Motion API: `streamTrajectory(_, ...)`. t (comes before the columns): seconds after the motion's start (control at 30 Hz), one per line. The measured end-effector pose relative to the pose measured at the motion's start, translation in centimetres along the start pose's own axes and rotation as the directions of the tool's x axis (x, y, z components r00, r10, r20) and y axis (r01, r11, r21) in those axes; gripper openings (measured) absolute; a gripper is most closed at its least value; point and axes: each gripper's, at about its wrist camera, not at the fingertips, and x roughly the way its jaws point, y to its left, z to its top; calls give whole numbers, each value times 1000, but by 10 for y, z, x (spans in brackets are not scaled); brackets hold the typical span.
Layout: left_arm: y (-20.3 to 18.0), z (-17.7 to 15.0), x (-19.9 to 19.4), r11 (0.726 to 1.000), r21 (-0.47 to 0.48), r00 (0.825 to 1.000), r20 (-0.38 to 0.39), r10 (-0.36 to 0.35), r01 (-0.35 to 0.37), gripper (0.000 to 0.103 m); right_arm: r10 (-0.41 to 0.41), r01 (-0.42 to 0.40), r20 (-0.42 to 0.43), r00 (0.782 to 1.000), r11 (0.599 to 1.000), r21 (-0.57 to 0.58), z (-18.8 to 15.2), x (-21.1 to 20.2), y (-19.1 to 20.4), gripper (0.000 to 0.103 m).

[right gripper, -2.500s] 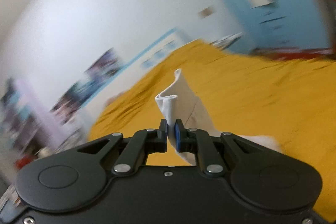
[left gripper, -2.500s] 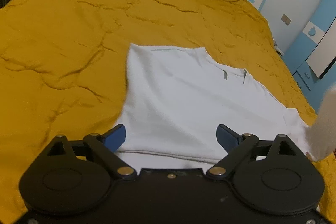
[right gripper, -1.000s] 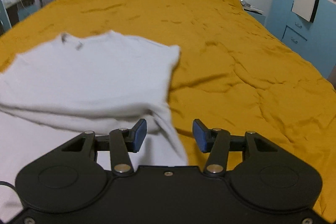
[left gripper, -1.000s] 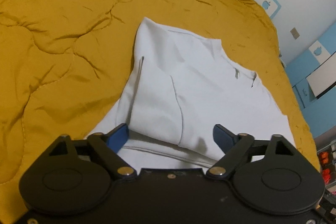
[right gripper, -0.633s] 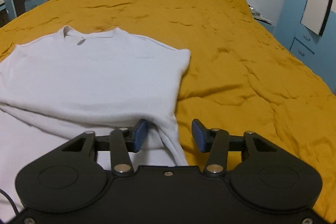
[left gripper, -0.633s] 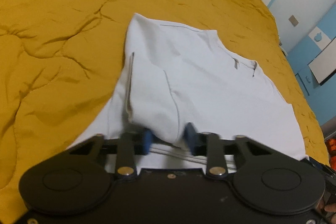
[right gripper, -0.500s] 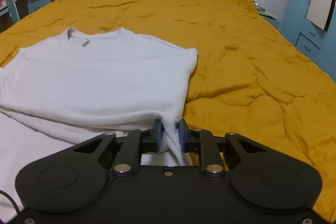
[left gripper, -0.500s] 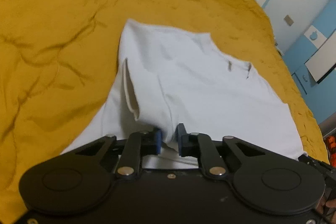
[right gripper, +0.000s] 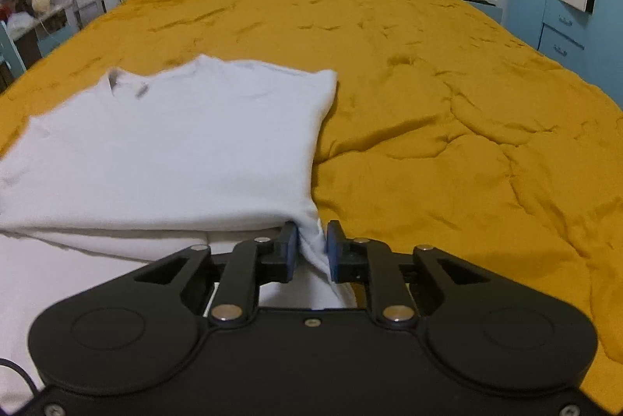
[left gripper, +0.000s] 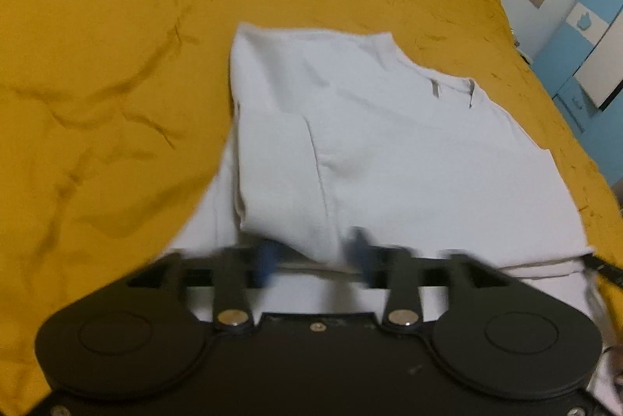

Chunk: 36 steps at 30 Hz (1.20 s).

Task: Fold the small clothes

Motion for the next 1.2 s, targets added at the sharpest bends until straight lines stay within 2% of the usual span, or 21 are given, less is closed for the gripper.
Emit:
streamTrajectory(0.03, -2, 1, -6, 1000, 21, 1000, 17, 18, -19, 71, 17, -17, 8, 1000, 1000, 10, 2, -5, -2, 23)
streamTrajectory(0.07, -5, 1, -13, 998, 45, 999, 36, 31, -32, 71, 25, -25, 17, 1000, 1000, 17, 5, -11, -3, 25)
streamTrajectory(0.13, -8, 0, -24, 996, 78, 999, 41, 33, -36, 72, 31, -32, 37, 999, 999, 28, 7, -24, -6, 26)
streamTrajectory(0.33, 1, -18, -71, 997, 70, 999, 20, 31, -32, 75, 86, -88, 26, 996, 994, 67, -3, -70, -17, 27)
streamTrajectory(0.4, 5, -27, -92, 996, 80, 999, 21, 49, -51, 81, 87, -88, 22, 996, 994, 61, -12, -89, -17, 30)
streamTrajectory(0.47, 9, -39, -115, 994, 85, 997, 29, 70, -72, 89, 90, -91, 23, 996, 994, 64, -22, -109, -17, 43)
streamTrajectory(0.53, 13, -53, -136, 995, 77, 997, 28, 67, -69, 101, 90, -91, 27, 996, 993, 73, -34, -130, -16, 49)
streamTrajectory(0.77, 24, -118, -203, 997, 36, 998, 5, 70, -70, 102, 102, -102, 9, 995, 990, 92, -78, -188, -7, 51)
streamTrajectory(0.97, 25, -164, -226, 999, 17, 998, -44, 46, -45, 102, 119, -116, -20, 993, 987, 115, -116, -215, 3, 51)
streamTrajectory(1.2, 30, -191, -238, 1000, -15, 998, -61, 16, -17, 102, 127, -120, -38, 991, 981, 152, -149, -235, 1, 54)
